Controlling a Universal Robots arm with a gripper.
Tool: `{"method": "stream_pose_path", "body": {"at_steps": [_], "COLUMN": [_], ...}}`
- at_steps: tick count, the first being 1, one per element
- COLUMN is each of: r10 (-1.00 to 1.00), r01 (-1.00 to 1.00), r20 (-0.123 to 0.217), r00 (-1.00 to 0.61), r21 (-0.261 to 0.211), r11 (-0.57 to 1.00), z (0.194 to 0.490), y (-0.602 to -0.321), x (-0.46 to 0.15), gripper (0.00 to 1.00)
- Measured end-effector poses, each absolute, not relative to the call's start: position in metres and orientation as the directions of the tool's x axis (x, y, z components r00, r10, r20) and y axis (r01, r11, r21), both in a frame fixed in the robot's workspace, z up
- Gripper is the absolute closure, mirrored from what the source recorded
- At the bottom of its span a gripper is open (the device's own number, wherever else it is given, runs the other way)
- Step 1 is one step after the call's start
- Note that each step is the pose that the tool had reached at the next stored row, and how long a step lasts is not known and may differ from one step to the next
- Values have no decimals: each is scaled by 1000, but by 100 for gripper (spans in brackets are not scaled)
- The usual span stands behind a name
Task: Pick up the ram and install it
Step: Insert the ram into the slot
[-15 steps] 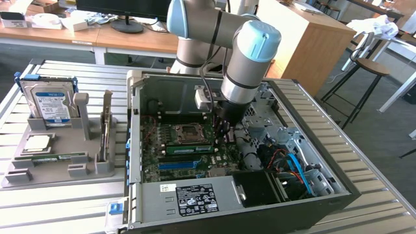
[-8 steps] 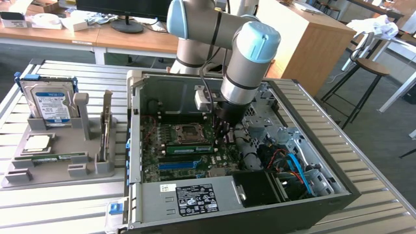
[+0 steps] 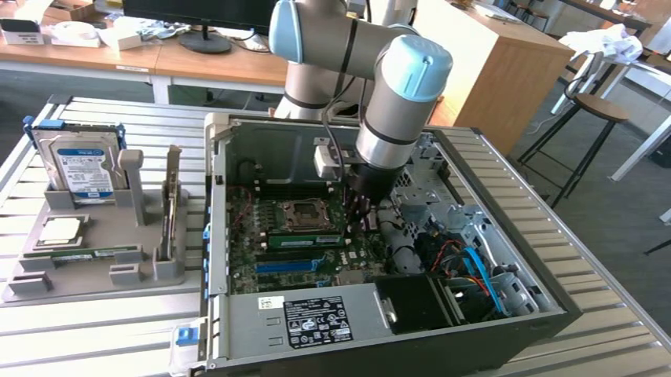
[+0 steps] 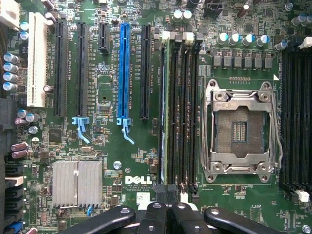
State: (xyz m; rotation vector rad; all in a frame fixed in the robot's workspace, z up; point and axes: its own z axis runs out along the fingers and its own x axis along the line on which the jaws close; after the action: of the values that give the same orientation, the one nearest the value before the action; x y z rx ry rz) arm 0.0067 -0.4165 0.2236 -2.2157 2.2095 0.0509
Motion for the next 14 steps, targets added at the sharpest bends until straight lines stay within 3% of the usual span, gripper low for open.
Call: {"method": "stream_pose_path", "body": {"at_steps": [14], "r10": [-999], "r01": [-1000], "r20": [-32], "r00": [3], "r21": [14], "r11": [-3], "z": [223], "y": [-417], "x": [7], "gripper": [90]}}
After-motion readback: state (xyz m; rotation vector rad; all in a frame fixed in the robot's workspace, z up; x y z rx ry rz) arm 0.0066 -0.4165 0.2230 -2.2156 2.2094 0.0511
